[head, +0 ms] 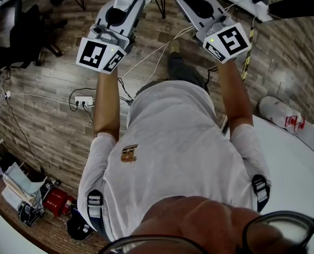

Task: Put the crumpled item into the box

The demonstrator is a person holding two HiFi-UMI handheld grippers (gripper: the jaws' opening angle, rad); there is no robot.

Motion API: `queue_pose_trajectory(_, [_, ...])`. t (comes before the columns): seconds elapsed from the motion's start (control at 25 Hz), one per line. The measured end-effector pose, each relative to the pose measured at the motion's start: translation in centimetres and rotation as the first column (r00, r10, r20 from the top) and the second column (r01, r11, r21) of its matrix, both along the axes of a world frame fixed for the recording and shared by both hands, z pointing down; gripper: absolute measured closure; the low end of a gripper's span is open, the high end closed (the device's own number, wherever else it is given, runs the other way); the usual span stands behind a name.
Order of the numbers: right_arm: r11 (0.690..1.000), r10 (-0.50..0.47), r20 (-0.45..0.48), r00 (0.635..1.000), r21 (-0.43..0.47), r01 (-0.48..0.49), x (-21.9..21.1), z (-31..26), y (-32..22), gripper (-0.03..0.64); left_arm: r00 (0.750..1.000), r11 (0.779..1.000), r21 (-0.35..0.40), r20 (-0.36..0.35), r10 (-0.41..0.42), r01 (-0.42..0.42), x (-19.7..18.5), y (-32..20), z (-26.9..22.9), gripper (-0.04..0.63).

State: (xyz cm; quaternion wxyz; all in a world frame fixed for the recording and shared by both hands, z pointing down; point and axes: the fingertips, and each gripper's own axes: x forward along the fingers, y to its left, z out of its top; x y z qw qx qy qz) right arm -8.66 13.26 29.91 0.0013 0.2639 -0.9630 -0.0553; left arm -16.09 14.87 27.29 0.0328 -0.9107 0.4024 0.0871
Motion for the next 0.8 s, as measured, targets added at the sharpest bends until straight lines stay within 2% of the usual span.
queue_pose_trajectory(0.52, [1.0, 0.008, -0.024, 1.0, -0.003, -0.008, 2.3, 1.1, -15.1, 0.586, 0.999, 0.999, -0.029, 0.031, 0.025, -0.024, 2.3, -14.6, 1.3, 0.524])
queue_pose_trajectory(0.8, [1.0, -0.003, -0.049, 0.999, -0.008, 0.003, 3.3, 1.3, -22.1, 0.586, 0.996, 0.996, -0.074, 0.065, 0.055, -0.051, 4.0, -21.1, 2.3, 0.525])
